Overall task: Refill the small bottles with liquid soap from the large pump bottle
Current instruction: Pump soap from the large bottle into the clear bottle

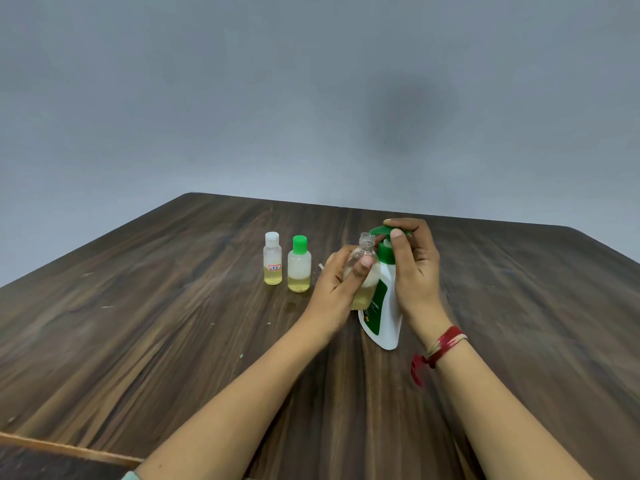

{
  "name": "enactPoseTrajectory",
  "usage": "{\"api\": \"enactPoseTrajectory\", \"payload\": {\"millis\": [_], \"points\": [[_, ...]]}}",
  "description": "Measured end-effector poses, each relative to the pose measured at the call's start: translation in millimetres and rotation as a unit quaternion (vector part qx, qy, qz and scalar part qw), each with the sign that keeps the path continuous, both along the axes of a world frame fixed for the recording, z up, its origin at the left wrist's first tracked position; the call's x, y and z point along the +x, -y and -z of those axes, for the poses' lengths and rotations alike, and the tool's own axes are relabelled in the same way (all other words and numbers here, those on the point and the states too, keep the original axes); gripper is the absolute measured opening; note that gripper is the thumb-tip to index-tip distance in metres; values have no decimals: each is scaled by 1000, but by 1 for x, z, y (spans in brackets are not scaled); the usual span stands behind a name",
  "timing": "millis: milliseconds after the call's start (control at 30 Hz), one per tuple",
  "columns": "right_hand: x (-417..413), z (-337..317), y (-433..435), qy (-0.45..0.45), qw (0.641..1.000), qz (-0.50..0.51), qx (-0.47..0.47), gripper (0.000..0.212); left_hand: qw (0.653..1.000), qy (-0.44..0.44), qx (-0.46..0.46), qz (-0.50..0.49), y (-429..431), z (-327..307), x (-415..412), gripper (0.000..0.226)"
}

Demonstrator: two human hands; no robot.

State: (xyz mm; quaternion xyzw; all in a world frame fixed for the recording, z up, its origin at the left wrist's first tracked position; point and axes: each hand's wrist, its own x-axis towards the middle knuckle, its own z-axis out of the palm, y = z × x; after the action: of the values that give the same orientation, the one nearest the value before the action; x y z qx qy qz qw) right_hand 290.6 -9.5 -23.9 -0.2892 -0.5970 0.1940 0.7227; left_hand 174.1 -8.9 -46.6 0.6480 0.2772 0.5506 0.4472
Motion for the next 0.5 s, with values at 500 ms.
{"api": "enactPoseTrajectory", "payload": {"millis": [500], "points": [[0, 1, -1, -10, 1000, -3, -2, 13, 1000, -1, 6, 0, -2, 2, 1, 47]]}}
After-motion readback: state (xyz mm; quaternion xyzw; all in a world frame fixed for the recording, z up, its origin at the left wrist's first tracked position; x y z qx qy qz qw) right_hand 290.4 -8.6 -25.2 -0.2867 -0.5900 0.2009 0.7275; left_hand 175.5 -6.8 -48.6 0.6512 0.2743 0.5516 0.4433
